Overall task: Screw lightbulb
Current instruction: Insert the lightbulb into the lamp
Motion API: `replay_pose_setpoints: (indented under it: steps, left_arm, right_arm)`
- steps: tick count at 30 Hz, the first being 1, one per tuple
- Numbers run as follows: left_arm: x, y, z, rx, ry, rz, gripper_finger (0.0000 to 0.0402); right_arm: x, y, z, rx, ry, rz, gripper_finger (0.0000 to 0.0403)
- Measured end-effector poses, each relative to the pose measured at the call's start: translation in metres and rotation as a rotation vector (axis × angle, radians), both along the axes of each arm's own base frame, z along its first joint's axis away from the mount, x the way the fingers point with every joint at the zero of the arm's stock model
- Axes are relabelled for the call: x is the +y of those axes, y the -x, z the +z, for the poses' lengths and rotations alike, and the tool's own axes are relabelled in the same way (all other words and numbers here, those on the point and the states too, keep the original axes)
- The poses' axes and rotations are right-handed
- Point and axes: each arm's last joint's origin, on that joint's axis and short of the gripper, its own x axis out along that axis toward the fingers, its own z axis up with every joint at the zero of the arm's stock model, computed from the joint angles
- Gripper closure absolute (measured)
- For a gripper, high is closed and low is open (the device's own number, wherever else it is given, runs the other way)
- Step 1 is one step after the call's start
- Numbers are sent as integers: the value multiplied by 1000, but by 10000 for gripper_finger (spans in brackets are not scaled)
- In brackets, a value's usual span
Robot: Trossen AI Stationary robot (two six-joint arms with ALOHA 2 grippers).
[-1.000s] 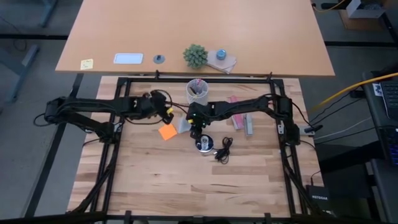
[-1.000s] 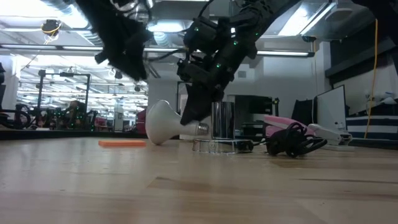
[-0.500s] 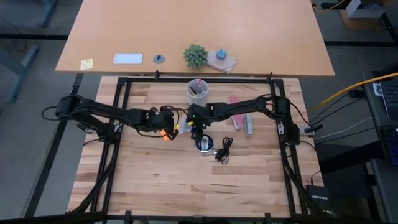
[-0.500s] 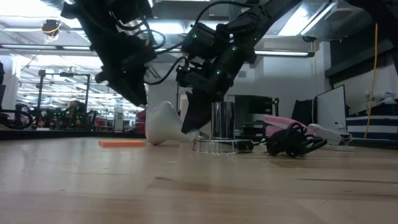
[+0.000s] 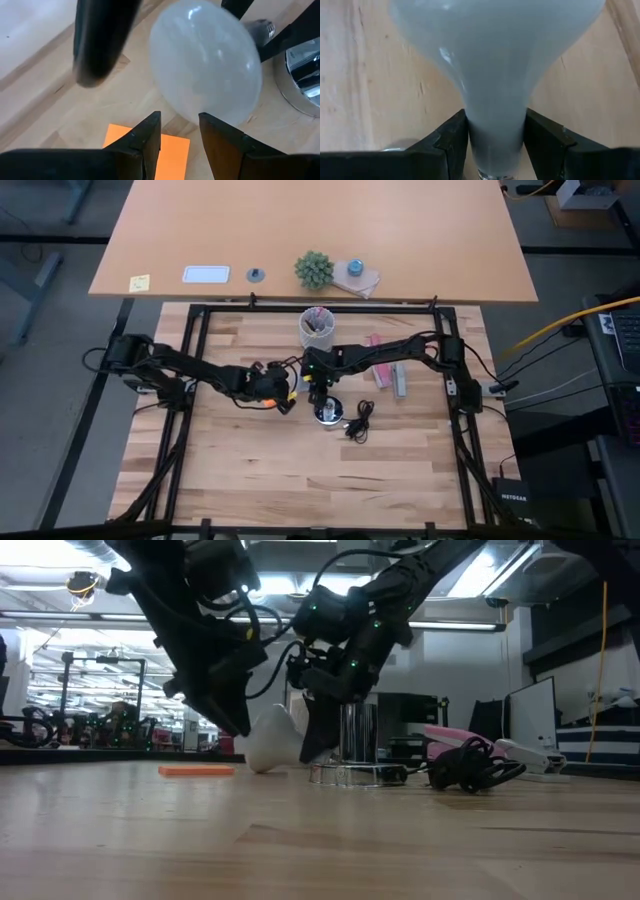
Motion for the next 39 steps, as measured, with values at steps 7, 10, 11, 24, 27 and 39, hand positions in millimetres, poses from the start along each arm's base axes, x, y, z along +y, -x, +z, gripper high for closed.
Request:
replay_pose_setpoints:
  steps: [7,10,11,24,27,39]
  left_arm:
    - [0,-2,-2,-9,8,-5,270]
    - [0,-2,-1,-3,-5,-18,270]
    - [0,-2,-1,-3,-6,-19,270]
    - [-2,23,56,-168,69,-77,270]
    - [-3,33,70,-212,112,-110,270]
    - [-18,64,110,-341,224,-385,270]
  right_arm:
    - [-1,-1,-3,5,3,-13,227]
    - [-1,-1,-2,4,-2,-8,228]
    - [-1,-1,-2,4,-3,-6,228]
    - [0,-2,-2,8,-4,-1,243]
    - [0,-2,-2,7,3,-6,247]
    - [-1,-2,-2,3,11,-7,245]
